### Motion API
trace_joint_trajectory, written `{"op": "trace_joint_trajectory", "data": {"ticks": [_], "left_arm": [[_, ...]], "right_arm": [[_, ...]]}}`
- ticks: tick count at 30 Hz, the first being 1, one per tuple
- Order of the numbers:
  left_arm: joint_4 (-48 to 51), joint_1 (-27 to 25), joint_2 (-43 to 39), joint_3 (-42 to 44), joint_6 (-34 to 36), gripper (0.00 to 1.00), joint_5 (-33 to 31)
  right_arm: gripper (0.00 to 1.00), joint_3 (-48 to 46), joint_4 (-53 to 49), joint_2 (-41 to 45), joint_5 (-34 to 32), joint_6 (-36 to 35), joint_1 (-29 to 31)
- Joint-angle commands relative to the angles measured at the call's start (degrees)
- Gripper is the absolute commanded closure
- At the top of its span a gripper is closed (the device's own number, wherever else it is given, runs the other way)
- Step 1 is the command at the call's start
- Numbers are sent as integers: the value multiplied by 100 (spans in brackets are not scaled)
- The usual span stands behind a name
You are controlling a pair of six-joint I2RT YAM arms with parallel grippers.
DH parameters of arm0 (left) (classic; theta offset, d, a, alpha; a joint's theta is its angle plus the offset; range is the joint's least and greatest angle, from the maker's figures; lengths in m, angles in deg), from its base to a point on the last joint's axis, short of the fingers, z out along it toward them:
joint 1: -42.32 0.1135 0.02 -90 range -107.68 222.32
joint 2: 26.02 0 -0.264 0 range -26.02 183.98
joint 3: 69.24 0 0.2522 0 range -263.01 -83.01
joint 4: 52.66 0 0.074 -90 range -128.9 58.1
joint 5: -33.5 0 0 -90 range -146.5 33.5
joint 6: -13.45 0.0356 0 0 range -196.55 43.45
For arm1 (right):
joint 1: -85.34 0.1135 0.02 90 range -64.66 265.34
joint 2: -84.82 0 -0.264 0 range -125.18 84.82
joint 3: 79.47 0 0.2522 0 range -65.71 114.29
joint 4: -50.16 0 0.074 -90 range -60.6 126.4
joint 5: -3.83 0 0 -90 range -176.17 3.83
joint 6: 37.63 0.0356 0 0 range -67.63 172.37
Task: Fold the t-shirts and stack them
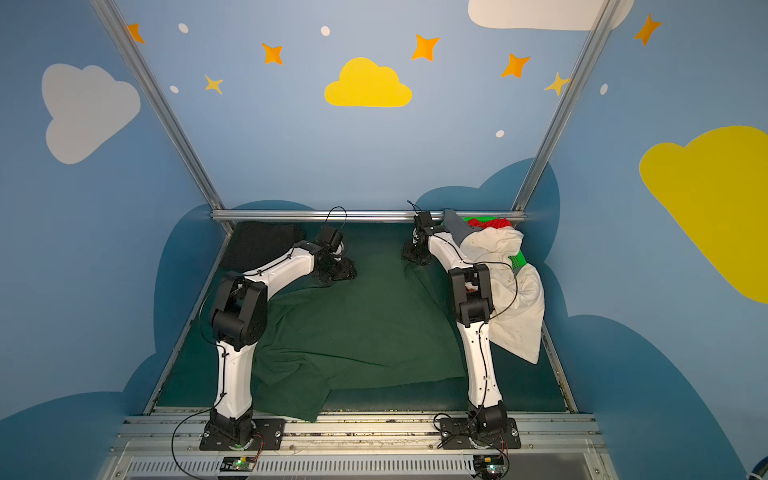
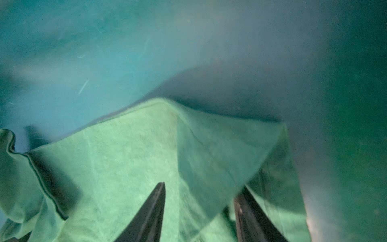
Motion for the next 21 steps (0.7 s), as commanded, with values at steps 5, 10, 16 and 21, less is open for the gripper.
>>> {"op": "trace_joint_trajectory", "data": {"ticks": [5, 10, 16, 21], "left_arm": [[346, -20, 312, -458, 141, 36, 45], [432, -46, 457, -629, 171, 37, 57], [554, -109, 729, -1043, 286, 37, -26], [891, -191, 1076, -1610, 458, 36, -247]], "right_arm": [[76, 612, -187, -263, -378, -186, -4], [93, 784, -164, -260, -568, -325, -40], [100, 822, -181, -208, -669, -339, -171], [100, 820, -261, -141, -583, -275, -312]]}}
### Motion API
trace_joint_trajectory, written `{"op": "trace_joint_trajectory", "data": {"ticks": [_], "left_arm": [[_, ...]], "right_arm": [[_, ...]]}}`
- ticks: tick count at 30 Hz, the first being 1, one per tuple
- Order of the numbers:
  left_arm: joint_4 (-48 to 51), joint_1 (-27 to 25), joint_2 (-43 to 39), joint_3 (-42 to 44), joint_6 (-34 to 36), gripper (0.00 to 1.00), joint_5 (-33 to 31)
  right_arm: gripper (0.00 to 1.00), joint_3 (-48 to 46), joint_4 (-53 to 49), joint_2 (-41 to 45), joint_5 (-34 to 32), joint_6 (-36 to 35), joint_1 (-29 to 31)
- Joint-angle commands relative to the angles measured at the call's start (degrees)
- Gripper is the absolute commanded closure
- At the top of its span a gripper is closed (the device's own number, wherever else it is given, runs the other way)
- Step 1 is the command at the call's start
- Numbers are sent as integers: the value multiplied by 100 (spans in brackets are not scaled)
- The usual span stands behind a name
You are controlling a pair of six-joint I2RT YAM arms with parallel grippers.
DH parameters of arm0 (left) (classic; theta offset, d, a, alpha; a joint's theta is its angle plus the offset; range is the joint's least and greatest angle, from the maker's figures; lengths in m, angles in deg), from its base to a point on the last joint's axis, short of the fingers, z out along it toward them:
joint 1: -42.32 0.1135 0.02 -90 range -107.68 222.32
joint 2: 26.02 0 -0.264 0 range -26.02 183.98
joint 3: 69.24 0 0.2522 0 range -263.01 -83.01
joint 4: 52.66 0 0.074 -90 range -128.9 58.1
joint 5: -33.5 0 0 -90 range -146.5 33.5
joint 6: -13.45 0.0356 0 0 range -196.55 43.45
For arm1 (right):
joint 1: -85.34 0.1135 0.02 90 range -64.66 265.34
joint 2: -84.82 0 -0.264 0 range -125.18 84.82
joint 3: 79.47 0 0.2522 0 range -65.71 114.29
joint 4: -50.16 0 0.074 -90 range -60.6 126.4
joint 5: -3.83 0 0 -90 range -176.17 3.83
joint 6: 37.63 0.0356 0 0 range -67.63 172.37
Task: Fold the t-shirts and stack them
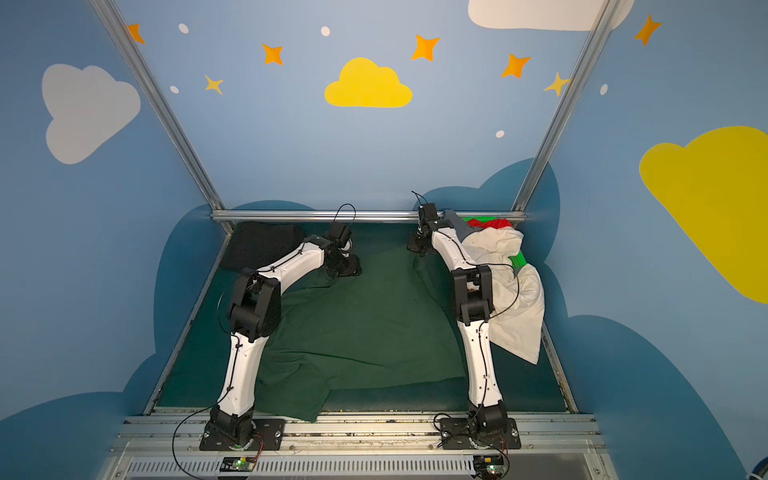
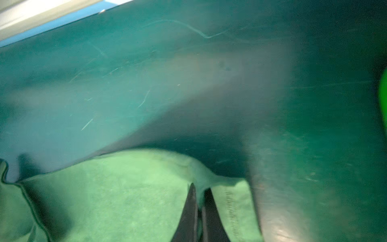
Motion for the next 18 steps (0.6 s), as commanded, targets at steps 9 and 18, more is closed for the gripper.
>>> {"op": "trace_joint_trajectory", "data": {"ticks": [9, 18], "left_arm": [[750, -176, 703, -974, 405, 35, -621], [1575, -212, 1436, -1960, 363, 63, -1379]], "right_arm": [[100, -35, -211, 138, 274, 115, -283], [100, -59, -175, 121, 414, 189, -354]]}}
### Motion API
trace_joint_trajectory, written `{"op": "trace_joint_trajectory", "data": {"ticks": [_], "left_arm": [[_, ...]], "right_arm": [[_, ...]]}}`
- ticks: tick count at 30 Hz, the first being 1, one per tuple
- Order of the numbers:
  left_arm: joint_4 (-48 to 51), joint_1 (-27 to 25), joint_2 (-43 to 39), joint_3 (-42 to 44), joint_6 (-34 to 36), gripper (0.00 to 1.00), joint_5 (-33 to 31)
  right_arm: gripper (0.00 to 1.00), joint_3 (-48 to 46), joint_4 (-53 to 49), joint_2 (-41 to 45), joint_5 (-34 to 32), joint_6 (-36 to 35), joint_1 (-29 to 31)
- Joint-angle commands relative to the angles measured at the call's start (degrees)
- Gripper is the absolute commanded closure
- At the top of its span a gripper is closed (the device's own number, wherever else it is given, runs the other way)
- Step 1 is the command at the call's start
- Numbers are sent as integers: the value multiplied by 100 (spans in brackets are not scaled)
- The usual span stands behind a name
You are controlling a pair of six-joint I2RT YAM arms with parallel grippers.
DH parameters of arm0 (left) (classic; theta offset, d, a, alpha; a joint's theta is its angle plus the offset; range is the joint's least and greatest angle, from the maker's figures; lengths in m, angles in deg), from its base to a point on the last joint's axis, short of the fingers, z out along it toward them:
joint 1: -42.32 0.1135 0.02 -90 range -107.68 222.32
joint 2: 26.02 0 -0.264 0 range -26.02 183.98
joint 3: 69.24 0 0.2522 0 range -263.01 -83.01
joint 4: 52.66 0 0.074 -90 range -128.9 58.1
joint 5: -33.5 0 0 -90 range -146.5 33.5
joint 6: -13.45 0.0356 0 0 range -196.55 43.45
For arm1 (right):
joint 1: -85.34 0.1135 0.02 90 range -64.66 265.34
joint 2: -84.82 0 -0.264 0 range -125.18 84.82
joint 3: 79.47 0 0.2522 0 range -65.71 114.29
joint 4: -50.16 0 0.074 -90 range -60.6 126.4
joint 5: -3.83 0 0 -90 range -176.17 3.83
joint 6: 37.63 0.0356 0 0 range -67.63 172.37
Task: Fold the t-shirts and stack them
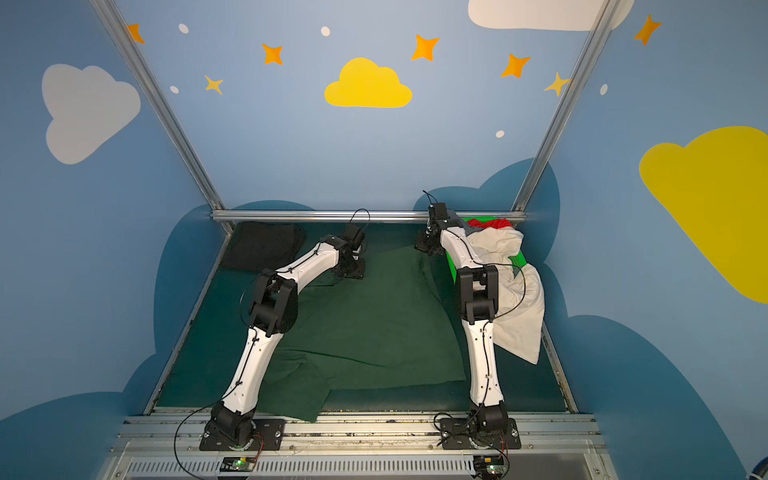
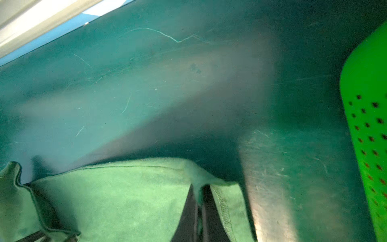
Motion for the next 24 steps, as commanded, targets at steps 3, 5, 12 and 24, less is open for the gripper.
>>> {"op": "trace_joint_trajectory", "data": {"ticks": [3, 5, 12, 24], "left_arm": [[800, 166, 404, -730, -155, 96, -241], [724, 282, 336, -736, -260, 96, -158], [637, 713, -2, -960, -223, 96, -183], [399, 1672, 402, -2548, 317, 96, 498]], "right_arm": [[100, -63, -58, 138, 47, 35, -85], [100, -59, -58, 152, 23, 30, -107], [100, -138, -65, 260, -86, -39, -171], [100, -217, -108, 345, -269, -93, -304]]}}
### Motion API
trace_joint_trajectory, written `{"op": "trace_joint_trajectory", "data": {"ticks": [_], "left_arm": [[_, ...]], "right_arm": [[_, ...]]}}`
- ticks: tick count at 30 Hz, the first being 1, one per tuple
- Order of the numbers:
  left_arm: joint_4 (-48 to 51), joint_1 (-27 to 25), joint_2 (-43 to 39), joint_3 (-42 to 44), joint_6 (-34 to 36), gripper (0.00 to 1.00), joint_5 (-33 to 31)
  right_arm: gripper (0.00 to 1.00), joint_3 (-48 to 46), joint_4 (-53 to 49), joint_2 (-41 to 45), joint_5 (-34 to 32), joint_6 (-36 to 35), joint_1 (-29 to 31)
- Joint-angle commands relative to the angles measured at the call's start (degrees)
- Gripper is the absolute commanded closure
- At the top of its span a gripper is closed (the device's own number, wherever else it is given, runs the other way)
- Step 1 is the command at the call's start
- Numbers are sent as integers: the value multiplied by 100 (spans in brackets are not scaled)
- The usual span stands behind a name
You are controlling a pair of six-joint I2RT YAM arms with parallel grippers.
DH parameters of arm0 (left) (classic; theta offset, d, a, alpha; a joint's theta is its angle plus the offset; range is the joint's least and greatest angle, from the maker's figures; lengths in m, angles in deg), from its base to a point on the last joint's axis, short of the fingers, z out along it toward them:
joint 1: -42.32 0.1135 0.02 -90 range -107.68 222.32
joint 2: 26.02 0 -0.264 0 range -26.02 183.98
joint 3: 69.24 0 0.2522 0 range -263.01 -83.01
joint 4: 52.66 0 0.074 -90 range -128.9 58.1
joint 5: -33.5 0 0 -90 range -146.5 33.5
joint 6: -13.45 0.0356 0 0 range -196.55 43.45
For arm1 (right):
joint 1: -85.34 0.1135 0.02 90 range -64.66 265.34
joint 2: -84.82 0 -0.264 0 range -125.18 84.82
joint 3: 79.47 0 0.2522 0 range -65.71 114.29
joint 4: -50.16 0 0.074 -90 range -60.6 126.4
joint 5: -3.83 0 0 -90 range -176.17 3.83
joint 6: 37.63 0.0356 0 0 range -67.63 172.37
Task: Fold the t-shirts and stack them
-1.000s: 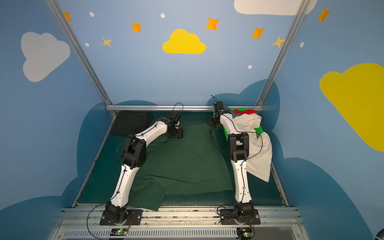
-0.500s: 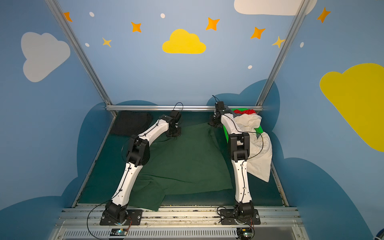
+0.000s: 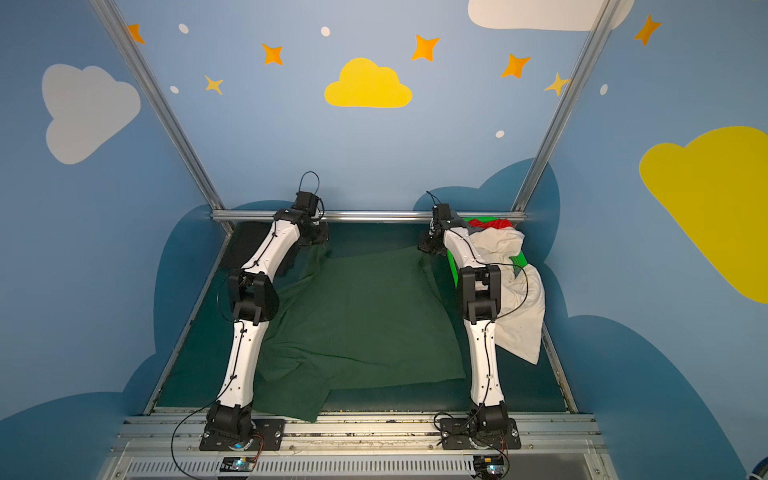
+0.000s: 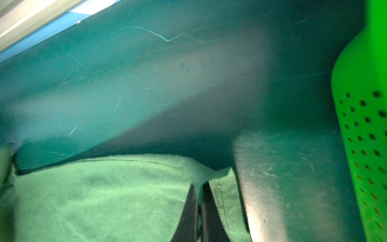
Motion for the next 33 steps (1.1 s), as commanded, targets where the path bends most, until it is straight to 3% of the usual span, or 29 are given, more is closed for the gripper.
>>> {"op": "trace_joint_trajectory", "data": {"ticks": [1, 11, 20, 23, 27, 33], "left_arm": [[-94, 144, 166, -514, 366, 96, 63], [-986, 590, 330, -805, 1044, 96, 681], [-541, 407, 215, -872, 1246, 96, 735], [-371, 269, -71, -447, 1233, 96, 404], [-426, 235, -627, 413, 833, 96, 410], [-1400, 154, -1803, 2385, 586, 96, 403]], "right_arm": [[100, -100, -116, 325, -290, -65, -171], [100, -70, -79, 369, -194, -197, -236], [100, -345, 62, 601, 329, -401, -230], [100, -780, 322, 834, 437, -480, -222], [100, -1283, 544, 1094, 442, -636, -226], [100, -1678, 721, 1281, 453, -841, -238]]}}
